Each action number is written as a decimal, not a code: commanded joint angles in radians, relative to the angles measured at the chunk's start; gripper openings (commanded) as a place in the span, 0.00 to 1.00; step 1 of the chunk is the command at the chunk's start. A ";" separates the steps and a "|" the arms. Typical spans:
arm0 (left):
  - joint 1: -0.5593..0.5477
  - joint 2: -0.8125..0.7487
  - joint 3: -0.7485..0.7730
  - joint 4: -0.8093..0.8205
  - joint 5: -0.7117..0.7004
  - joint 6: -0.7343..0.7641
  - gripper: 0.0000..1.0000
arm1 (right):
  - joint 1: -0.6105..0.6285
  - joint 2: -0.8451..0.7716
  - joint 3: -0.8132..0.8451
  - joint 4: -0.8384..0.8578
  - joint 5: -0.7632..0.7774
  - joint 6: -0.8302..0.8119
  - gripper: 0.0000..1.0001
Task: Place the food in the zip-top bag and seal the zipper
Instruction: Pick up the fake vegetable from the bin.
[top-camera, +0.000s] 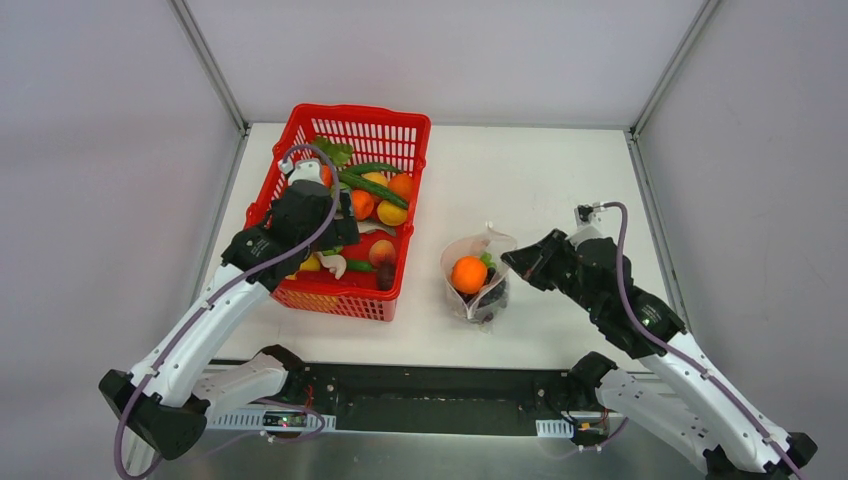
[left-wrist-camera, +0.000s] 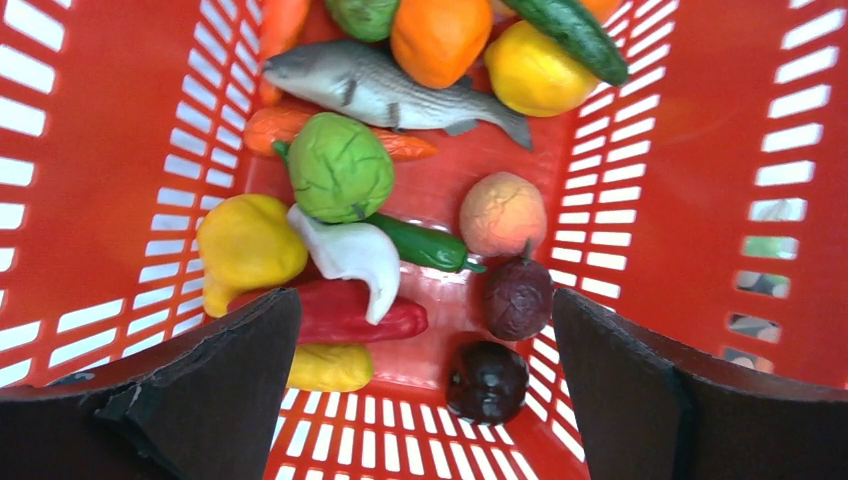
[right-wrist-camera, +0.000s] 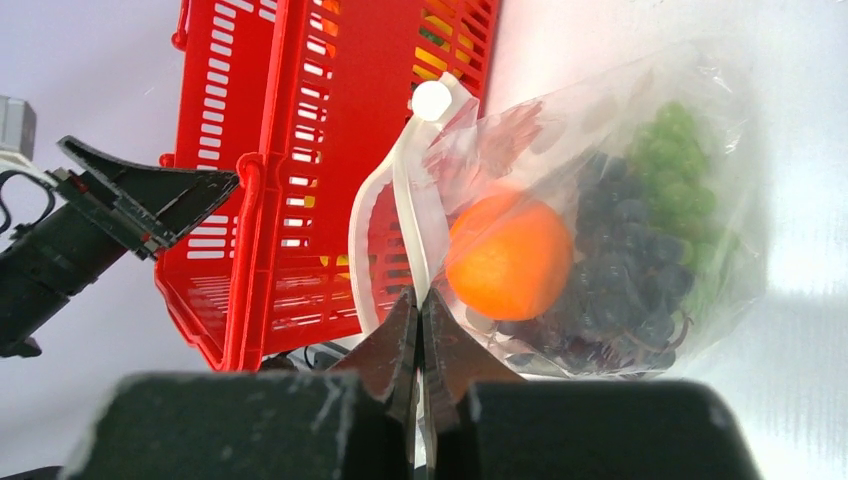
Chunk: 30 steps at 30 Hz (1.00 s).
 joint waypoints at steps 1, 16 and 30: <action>0.064 -0.002 -0.028 -0.034 0.026 -0.034 0.99 | -0.004 0.034 0.025 0.089 -0.085 0.014 0.00; 0.192 0.083 -0.120 -0.006 0.117 -0.061 0.97 | -0.005 0.048 -0.044 0.130 -0.170 0.025 0.00; 0.231 0.295 -0.118 0.020 0.003 -0.099 0.84 | -0.005 0.031 -0.040 0.120 -0.124 0.026 0.00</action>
